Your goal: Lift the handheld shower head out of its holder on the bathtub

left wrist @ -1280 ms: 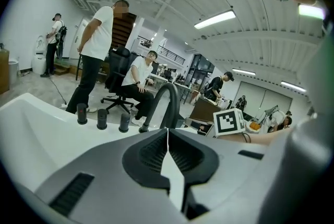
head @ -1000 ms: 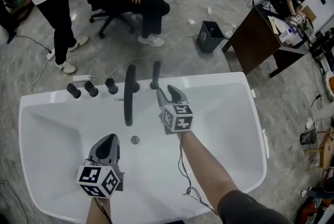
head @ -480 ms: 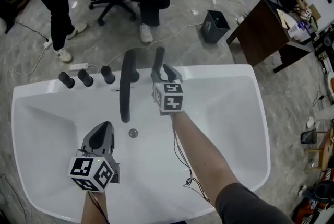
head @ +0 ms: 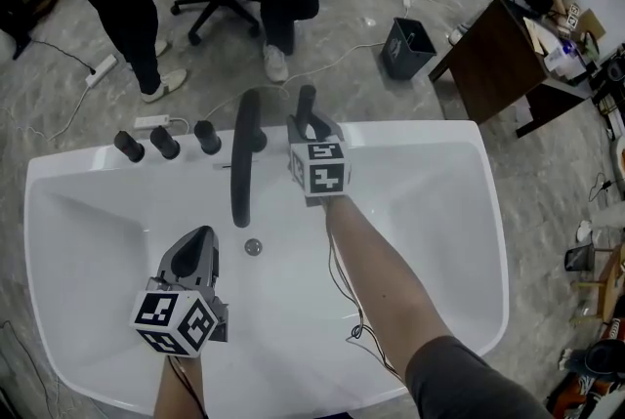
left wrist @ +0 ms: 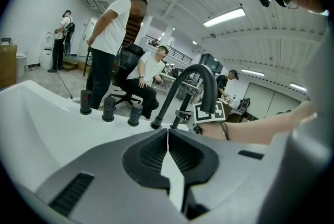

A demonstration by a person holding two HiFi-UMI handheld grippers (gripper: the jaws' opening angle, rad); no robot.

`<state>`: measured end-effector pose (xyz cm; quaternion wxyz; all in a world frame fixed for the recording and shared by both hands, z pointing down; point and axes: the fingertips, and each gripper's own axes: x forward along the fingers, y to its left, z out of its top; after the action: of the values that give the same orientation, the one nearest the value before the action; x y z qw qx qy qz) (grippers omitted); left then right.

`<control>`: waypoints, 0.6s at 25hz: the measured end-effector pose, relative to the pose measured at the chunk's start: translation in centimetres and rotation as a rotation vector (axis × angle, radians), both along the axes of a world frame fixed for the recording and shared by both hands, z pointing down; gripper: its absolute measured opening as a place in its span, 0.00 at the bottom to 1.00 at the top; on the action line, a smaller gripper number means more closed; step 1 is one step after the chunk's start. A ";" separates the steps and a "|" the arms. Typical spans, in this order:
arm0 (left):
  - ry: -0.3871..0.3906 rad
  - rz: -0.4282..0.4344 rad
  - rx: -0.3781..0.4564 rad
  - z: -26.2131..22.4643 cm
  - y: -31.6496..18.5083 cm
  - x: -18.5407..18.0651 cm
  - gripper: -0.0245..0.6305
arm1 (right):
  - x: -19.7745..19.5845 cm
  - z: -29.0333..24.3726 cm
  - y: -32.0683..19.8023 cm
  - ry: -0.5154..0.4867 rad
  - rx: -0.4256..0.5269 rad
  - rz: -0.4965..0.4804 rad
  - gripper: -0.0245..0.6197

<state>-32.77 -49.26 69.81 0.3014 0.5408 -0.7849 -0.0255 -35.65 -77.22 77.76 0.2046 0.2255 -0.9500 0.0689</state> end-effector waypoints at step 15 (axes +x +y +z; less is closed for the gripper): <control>-0.050 -0.004 0.024 -8.9 3.2 2.9 0.06 | 5.4 -10.9 3.4 -0.082 0.040 -0.035 0.26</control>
<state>-29.86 -46.02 60.91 0.2754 0.5431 -0.7929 -0.0221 -30.28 -73.84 66.90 0.1623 0.2101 -0.9625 0.0556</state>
